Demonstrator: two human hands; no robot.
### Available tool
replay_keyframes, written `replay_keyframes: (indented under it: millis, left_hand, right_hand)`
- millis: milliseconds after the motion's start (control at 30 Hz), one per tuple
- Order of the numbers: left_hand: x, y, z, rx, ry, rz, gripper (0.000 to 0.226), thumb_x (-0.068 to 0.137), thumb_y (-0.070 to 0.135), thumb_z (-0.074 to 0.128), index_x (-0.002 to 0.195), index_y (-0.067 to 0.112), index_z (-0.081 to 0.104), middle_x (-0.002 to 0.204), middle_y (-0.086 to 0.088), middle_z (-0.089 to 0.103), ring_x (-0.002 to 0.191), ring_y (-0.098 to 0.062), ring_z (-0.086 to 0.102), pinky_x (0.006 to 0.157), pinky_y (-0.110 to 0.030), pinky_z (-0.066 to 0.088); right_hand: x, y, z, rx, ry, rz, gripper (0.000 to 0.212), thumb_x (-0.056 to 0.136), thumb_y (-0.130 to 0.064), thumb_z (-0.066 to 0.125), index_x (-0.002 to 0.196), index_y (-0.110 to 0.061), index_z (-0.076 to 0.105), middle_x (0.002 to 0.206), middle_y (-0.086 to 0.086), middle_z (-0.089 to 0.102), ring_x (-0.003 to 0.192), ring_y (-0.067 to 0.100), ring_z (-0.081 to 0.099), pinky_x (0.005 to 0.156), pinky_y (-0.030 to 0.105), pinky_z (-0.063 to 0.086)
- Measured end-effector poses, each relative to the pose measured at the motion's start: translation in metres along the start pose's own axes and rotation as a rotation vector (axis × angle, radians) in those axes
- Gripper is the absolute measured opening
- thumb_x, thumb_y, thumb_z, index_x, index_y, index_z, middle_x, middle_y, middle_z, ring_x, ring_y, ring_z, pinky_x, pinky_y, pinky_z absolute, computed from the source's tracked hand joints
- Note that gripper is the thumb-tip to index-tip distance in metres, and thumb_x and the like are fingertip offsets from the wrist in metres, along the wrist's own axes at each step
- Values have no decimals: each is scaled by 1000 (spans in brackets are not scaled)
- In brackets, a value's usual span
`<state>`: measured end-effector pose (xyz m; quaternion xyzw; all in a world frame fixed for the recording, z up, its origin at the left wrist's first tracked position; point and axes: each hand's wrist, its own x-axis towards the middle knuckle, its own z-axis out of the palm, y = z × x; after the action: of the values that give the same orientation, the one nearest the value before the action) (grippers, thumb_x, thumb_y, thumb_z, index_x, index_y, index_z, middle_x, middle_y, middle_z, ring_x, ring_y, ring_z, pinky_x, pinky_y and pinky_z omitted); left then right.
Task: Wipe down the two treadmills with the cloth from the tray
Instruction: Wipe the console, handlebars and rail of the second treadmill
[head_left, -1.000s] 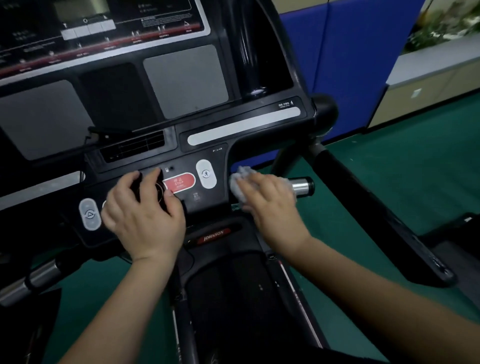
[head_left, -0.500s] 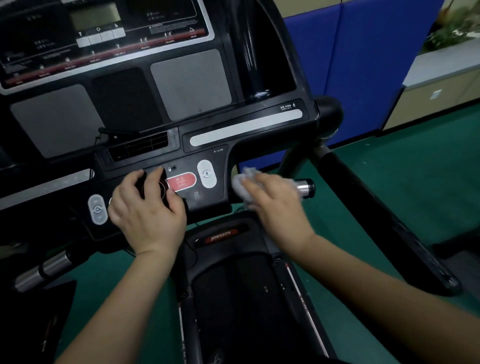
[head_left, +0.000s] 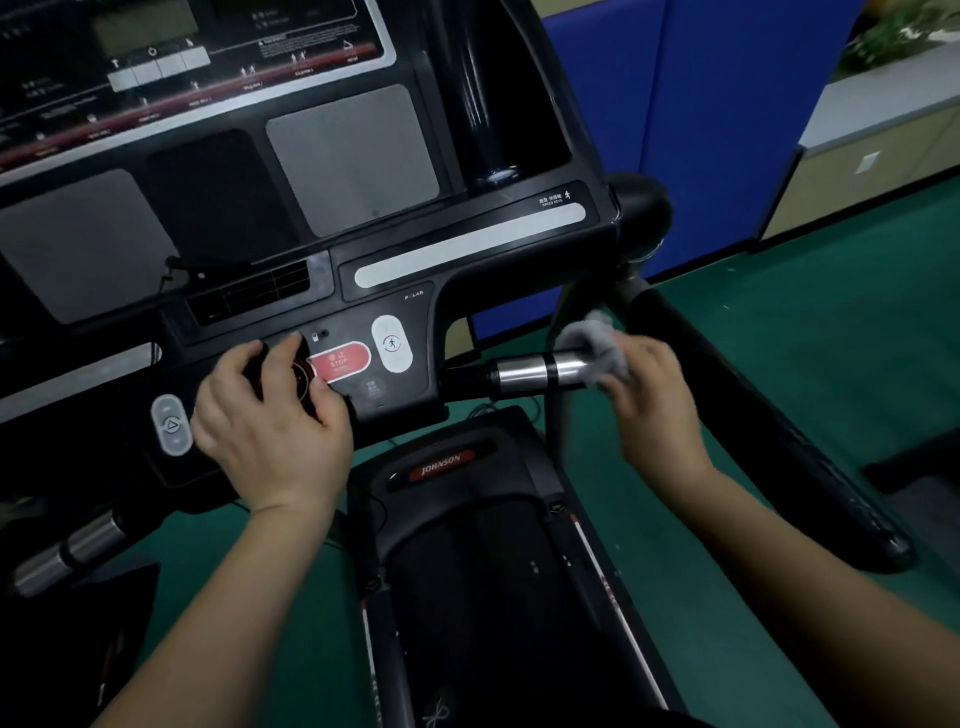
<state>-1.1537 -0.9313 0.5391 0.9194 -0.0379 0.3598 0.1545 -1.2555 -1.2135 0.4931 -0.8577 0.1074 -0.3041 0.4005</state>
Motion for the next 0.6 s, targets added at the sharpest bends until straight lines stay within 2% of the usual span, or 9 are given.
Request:
replay_keyframes:
  millis: [67,133,200,267,300,367,467,533,600]
  left_hand:
    - [0,0,0,2,8,3,41,84,28,50,125,23,55,131,-11,46,123,-36,39,104,-51,29]
    - [-1,1,1,5,15,4,41,84,28,50,124,22,56,131,-11,46,123,-36,39,103,-51,29]
    - [-1,1,1,4,17,5,41,84,28,50,125,22,55,131,-11,46,123,-37,39,104,-51,28]
    - [-1,1,1,1,22,8,41,84,28,50,124,22,55,131,-12,46,123,-37,39,104,-50,27]
    - [-1,0,2,2,27,12,41,84,28,50,124,21,55,130,-12,46,123,-37,39,104,-49,27]
    - [-1,0,2,4,36,20,41,84,27,50,124,21,55,130,-12,47,122,-37,40,104,-48,27]
    - [-1,-1,2,-5,46,36,42,83,26,50,124,21,55,129,-13,48,121,-38,41,104,-47,26]
    - [-1,-2,2,-5,42,39,42,83,26,50,125,21,55,128,-13,48,121,-38,41,104,-46,26]
    - [-1,-2,2,3,42,38,42,84,27,50,125,21,55,129,-13,47,121,-38,41,104,-46,27]
  right_hand:
    - [-19,2,5,202,68,355,26,94,-14,52,117,-24,59,106,-10,61,100,5,56,93,34,49]
    - [-36,-3,14,448,33,587,36,96,-24,50,131,-26,51,119,-7,62,108,10,60,90,36,52]
    - [-39,-14,26,570,-25,641,38,97,-29,48,133,-21,46,115,-1,63,103,13,64,82,31,57]
    - [-30,-31,42,665,23,715,38,98,-26,47,132,-10,41,102,5,63,88,6,67,68,23,57]
    - [-26,-40,51,747,56,761,42,98,-26,49,134,-8,38,105,8,64,90,5,67,73,26,58]
    - [-22,-56,68,864,45,851,40,98,-27,51,130,-7,39,116,14,63,104,16,66,91,38,55]
    - [-28,-72,81,925,-11,886,21,98,-26,51,110,-9,48,108,12,65,100,22,67,89,38,55]
    - [-28,-69,72,906,31,884,25,98,-28,51,114,-9,49,111,13,65,102,23,67,88,37,56]
    - [-24,-56,60,867,137,884,37,97,-31,51,127,-10,45,120,15,63,109,28,64,96,48,51]
